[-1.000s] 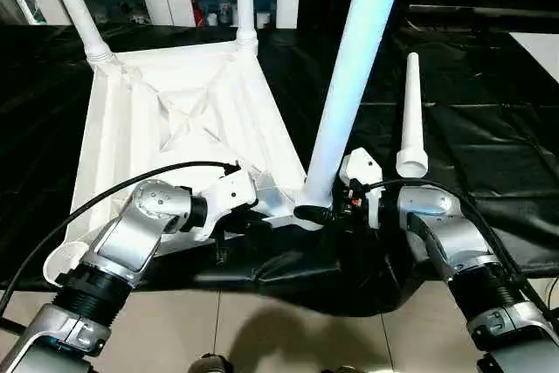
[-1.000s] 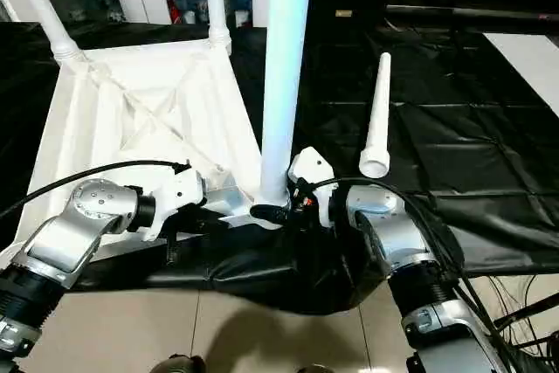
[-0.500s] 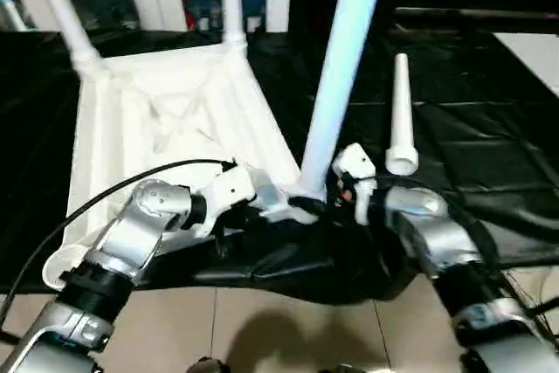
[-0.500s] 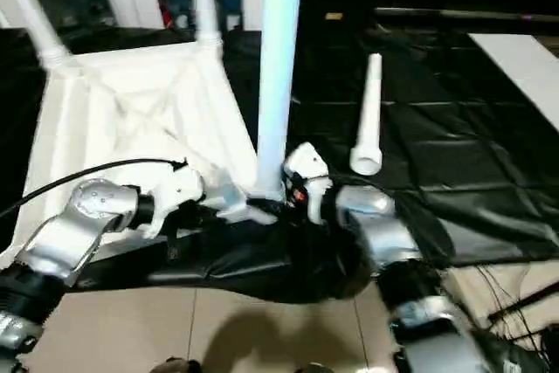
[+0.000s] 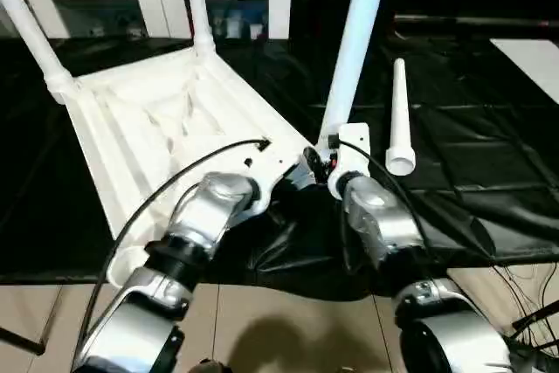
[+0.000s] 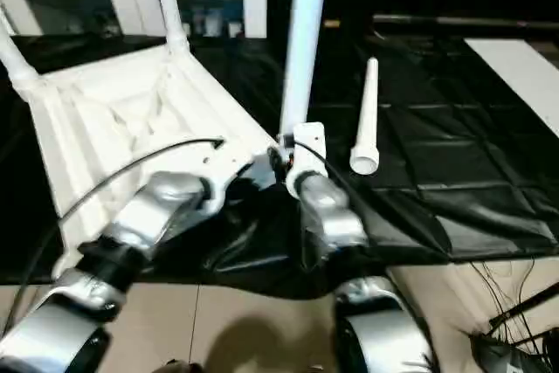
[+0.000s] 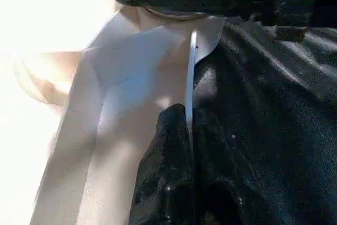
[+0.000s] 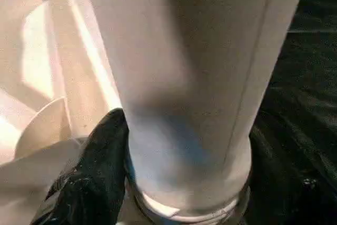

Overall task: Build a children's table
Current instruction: Rotate leg to tighten

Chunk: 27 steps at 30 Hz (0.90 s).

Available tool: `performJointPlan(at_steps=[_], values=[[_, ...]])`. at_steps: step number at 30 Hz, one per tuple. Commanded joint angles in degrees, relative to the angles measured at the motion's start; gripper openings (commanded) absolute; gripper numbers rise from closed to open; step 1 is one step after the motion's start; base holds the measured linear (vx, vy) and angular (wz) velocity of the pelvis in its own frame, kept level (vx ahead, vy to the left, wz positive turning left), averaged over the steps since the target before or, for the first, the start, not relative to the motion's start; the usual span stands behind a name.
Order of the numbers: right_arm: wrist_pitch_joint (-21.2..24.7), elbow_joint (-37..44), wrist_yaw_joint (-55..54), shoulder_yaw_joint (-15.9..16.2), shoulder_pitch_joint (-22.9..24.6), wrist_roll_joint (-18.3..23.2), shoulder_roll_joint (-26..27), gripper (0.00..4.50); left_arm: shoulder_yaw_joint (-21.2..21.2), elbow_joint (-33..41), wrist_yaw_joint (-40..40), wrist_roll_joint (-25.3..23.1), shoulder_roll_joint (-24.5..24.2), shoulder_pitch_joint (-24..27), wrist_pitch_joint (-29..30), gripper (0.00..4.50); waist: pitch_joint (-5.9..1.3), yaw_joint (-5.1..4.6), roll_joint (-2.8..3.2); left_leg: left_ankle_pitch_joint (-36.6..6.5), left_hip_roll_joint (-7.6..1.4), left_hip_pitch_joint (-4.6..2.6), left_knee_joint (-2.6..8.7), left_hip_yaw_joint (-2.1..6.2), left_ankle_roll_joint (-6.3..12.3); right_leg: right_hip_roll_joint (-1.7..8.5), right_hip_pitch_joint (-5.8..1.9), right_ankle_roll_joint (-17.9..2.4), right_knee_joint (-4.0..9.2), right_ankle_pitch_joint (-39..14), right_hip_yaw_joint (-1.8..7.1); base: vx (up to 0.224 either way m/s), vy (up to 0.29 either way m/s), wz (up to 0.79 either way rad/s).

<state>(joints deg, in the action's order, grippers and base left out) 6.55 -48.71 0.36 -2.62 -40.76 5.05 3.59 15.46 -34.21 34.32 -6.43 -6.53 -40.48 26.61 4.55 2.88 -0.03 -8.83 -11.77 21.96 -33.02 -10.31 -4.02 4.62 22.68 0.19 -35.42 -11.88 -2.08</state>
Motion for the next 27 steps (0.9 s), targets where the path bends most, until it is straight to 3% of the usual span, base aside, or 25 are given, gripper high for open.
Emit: performJointPlan(at_steps=[1, 3, 5, 7, 8, 9, 10, 13, 14, 18, 19, 20, 21, 24, 26, 27], values=[[2.02, -4.78, 1.23, 0.52, 2.29, 1.51, 3.08, 2.68, -3.29, -2.6, -7.12, -0.3, 0.19, -0.13, -0.45, 0.0, -2.86, -0.16, -0.11, -21.59, -0.63, -1.41, 4.5, 0.56, -1.54, 2.56, -0.72, -7.11, 5.81, -20.86, 1.66, 0.0, 0.0, 0.0], [1.07, -5.33, 1.45, 0.57, 1.62, 1.11, 3.39, 2.68, -3.13, -3.13, -6.92, -0.29, 0.07, -0.29, -0.65, 0.0, -2.92, -0.24, -0.16, -20.92, -0.61, -1.11, 4.76, 0.61, -1.38, 2.54, -1.05, -7.24, 5.77, -19.29, 1.5, 0.0, 0.0, 0.0], [0.49, -5.7, 1.72, 0.07, 1.27, 1.41, 3.55, 3.38, -3.04, -3.2, -6.88, -0.32, -0.12, -0.24, -0.73, 0.0, -2.86, -0.24, -0.28, -21.63, -0.66, -1.25, 4.77, 0.55, -1.24, 2.59, -0.86, -7.26, 5.86, -19.62, 1.57, 0.0, 0.0, 0.0], [-1.46, -5.46, 2.86, -0.23, 0.81, 1.48, 3.22, 3.45, -2.55, -3.24, -6.2, -0.53, -0.89, 0.03, -1.4, 0.0, -2.72, -0.38, -0.39, -22.99, -0.6, -1.18, 4.8, 0.61, -1.02, 2.75, -0.74, -6.76, 6.14, -22.04, 1.62, 0.0, 0.0, 0.0], [-1.61, -5.4, 3.11, -0.24, 0.78, 1.51, 3.19, 3.45, -2.52, -3.25, -6.11, -0.55, -0.93, 0.04, -1.47, 0.0, -2.76, -0.47, -0.42, -22.8, -0.55, -0.97, 4.87, 0.71, -1.04, 2.78, -0.93, -6.63, 6.1, -22.2, 1.55, 0.0, 0.0, 0.0], [-2.3, -5.03, 4.22, -0.18, 0.69, 1.55, 3.02, 3.59, -2.28, -3.25, -5.58, -0.66, -1.2, 0.11, -2.08, 0.0, -2.87, -0.82, -0.53, -21.17, -0.49, -0.24, 5.06, 0.91, -1.1, 2.83, -1.54, -6.36, 5.88, -21.41, 1.34, 0.0, 0.0, 0.0], [-2.6, -4.77, 4.7, -0.04, 0.68, 1.46, 2.9, 3.74, -2.1, -3.21, -5.22, -0.75, -1.37, 0.15, -2.62, 0.0, -2.81, -1.04, -0.49, -20.69, -0.51, -0.13, 5.1, 0.92, -1.01, 2.7, -1.47, -6.18, 5.91, -21.02, 1.26, 0.0, 0.0, 0.0], [-4.87, -2.08, 6.92, 1.65, 1.46, -0.34, 1.34, 3.95, -1.12, -1.13, -2.68, -0.91, -2.39, 1.14, -3.94, 0.0, -2.7, -0.95, -0.75, -21.63, -0.58, -0.93, 4.76, 0.56, -0.33, 2.85, -0.72, -6.78, 6.35, -22.2, 1.57, 0.0, 0.0, 0.0], [-5.38, -1.17, 7.71, 2.04, 1.77, -0.7, 0.76, 4.06, -0.84, -0.32, -1.8, -0.86, -2.79, 1.57, -4.26, 0.0, -2.67, -0.94, -0.75, -21.24, -0.6, -0.82, 4.8, 0.57, -0.14, 2.87, -0.83, -6.93, 6.33, -22.19, 1.58, 0.0, 0.0, 0.0], [-7.77, 4.09, 12.36, 4.46, 3.92, -3.04, -3.77, 4.32, 0.1, 3.53, 2.62, -0.09, -5.37, 4.0, -4.92, 0.0, -2.86, -0.6, -1.01, -16.81, -0.83, -0.28, 4.71, 0.31, 1.1, 2.81, -1.3, -7.76, 5.89, -17.61, 1.65, 0.0, 0.0, 0.0], [-7.63, 6.09, 15.6, 4.9, 4.81, -3.16, -5.84, 4.39, 0.48, 5.79, 4.51, 0.37, -6.7, 5.23, -4.73, 0.0, -3.04, -0.54, -0.8, -16.03, -0.79, -0.76, 4.43, 0.02, 1.3, 2.58, -0.99, -8.77, 5.79, -16.41, 1.74, 0.0, 0.0, 0.0], [-7.54, 6.49, 16.37, 4.96, 5.0, -3.19, -6.32, 4.46, 0.6, 6.28, 5.03, 0.49, -7.03, 5.51, -4.85, 0.0, -3.04, -0.54, -0.8, -16.03, -0.79, -0.76, 4.43, 0.02, 1.3, 2.58, -0.99, -8.77, 5.79, -16.41, 1.74, 0.0, 0.0, 0.0], [-5.97, 8.29, 21.64, 5.58, 5.82, -2.23, -8.23, 4.46, 1.1, 7.44, 6.93, 0.64, -8.37, 6.38, -6.47, 0.0, -3.11, -0.49, -0.81, -13.14, -0.67, -0.05, 4.38, -0.01, 2.09, 2.54, -1.57, -9.51, 5.4, -12.77, 1.68, 0.0, 0.0, 0.0], [-2.88, 10.61, 30.22, 6.19, 7.03, 0.52, -10.87, 4.46, 2.19, 9.33, 11.47, 1.44, -10.4, 7.94, -10.63, 0.0, -3.35, -0.26, -0.78, -9.71, -0.78, -0.06, 4.0, -0.11, 3.86, 2.38, -1.88, -10.92, 4.83, -6.42, 1.7, 0.022, -0.012, 0.0], [-4.85, 14.67, 44.33, 9.13, 9.95, 3.05, -16.28, 4.46, 4.18, 14.86, 21.1, 4.69, -13.52, 11.55, -13.87, 0.0, -3.41, -0.19, -0.65, -9.17, -0.92, -0.16, 3.86, -0.15, 4.56, 2.41, -1.95, -12.24, 4.55, -4.14, 1.66, 0.0, 0.0, 0.0], [-4.85, 14.67, 44.33, 9.13, 9.95, 3.05, -16.28, 4.46, 4.18, 14.86, 21.1, 4.69, -13.52, 11.55, -13.87, 0.0, -3.36, 0.09, -0.67, -8.13, -1.12, -0.2, 3.72, -0.25, 5.11, 2.4, -1.94, -12.98, 4.23, -1.74, 1.76, 0.05, 0.008, 0.0]])
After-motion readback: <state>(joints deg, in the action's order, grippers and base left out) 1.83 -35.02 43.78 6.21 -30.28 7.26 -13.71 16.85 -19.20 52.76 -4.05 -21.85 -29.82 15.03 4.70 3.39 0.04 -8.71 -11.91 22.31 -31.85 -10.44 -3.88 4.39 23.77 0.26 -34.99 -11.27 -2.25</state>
